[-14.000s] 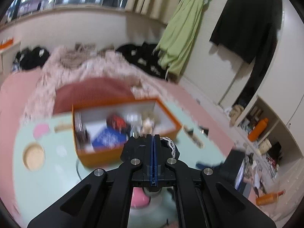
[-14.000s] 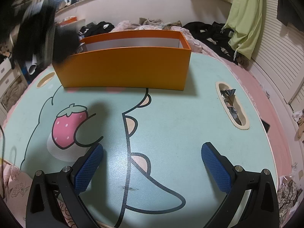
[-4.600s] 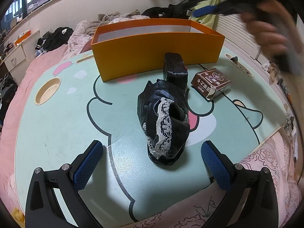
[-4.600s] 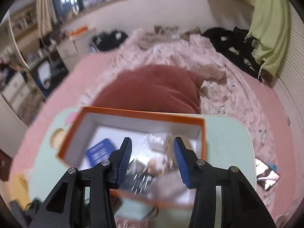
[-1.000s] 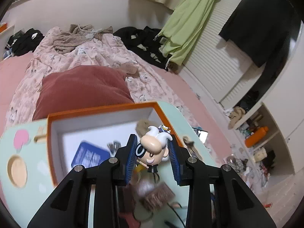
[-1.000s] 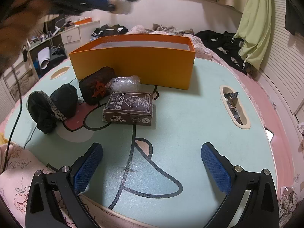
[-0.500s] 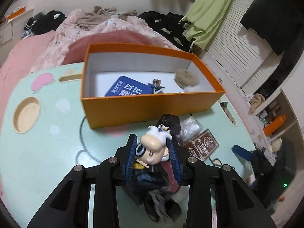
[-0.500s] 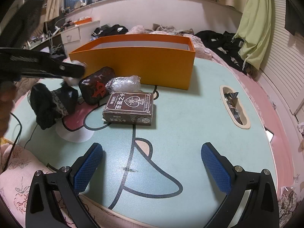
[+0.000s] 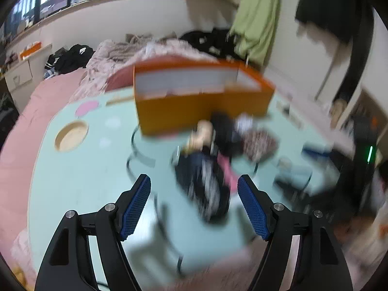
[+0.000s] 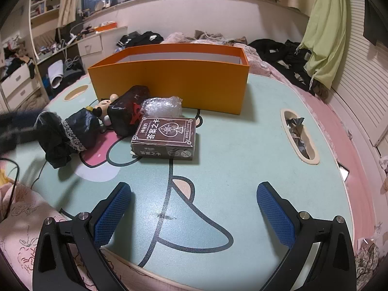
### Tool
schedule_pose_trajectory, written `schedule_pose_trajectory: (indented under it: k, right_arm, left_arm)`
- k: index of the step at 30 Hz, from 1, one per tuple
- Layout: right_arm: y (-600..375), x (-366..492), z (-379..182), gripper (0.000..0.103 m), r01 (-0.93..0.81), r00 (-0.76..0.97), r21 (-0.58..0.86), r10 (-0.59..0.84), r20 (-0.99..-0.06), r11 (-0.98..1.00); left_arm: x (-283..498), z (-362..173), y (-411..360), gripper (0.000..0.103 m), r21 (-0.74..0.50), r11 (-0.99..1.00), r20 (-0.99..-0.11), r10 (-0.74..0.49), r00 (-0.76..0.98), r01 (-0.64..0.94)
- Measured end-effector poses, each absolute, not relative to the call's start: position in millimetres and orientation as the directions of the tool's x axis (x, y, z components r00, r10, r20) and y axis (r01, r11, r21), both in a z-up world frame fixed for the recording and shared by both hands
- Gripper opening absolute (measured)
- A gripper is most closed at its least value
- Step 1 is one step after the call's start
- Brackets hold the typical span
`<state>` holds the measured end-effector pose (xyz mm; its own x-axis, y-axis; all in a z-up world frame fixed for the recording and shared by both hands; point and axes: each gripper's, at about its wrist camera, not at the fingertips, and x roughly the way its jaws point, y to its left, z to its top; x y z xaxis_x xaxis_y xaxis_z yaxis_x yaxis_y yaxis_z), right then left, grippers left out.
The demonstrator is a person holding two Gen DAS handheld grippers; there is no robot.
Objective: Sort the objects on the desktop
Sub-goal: 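Carry the figurine out and set it beside the black cloth, then reach into the orange box and grasp the silver metal item with the right gripper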
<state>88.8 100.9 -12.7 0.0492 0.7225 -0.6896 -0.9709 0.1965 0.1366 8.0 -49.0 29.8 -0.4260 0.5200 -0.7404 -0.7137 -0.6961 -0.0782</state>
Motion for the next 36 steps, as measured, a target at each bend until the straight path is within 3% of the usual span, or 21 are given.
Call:
schedule_pose_trajectory:
  k: [4,7,9,22,26,29,30,31,36]
  right_arm:
    - [100.9,89.2,-13.0,0.103,-0.971,0.05,0.136,0.723,-0.69,0.197]
    - [100.1,91.1,-11.9,0.103,-0.971,0.05,0.136,0.722,-0.69,0.198]
    - [99.9,90.8,-10.8,0.103,-0.971,0.051,0.135,0.722,-0.69,0.198]
    - [100.6,92.3,-9.1,0.102,-0.972,0.024,0.154,0.725,-0.688,0.178]
    - [107.2,100.4,23.0,0.099,-0.966,-0.094,0.245,0.777,-0.623,0.08]
    - [133.3,113.5,64.8,0.088,-0.943,-0.186,0.332,0.796,-0.576,0.02]
    - [147.2,118.7,75.1,0.079,-0.933,-0.209,0.361,0.79,-0.577,0.016]
    - [166.0,124.5,83.8,0.071,-0.923,-0.221,0.383,0.777,-0.589,0.028]
    - [269.2,146.5,75.9,0.051,-0.889,-0.258,0.438,0.642,-0.722,0.135]
  left_arm:
    - [17.6,0.1,-46.9,0.077,-0.055,-0.682,-0.794,0.473,-0.382,-0.729]
    - [12.0,-1.6,-38.4,0.087,-0.018,-0.7,-0.795,0.443,-0.414,-0.714]
    - [5.8,-4.1,-32.6,0.103,-0.017,-0.706,-0.809,0.426,-0.405,-0.708]
    - [6.0,-9.3,-32.2,0.103,-0.022,-0.715,-0.802,0.43,-0.415,-0.699]
    - [6.1,-8.9,-32.4,0.103,-0.022,-0.715,-0.802,0.43,-0.415,-0.699]
    - [6.1,-8.8,-32.4,0.103,-0.022,-0.714,-0.802,0.431,-0.414,-0.7]
    - [6.1,-8.8,-32.5,0.103,-0.022,-0.714,-0.802,0.431,-0.414,-0.7]
    - [6.0,-8.8,-32.5,0.103,-0.022,-0.714,-0.802,0.431,-0.414,-0.7]
    - [5.8,-8.8,-32.8,0.103,-0.023,-0.713,-0.801,0.433,-0.414,-0.701]
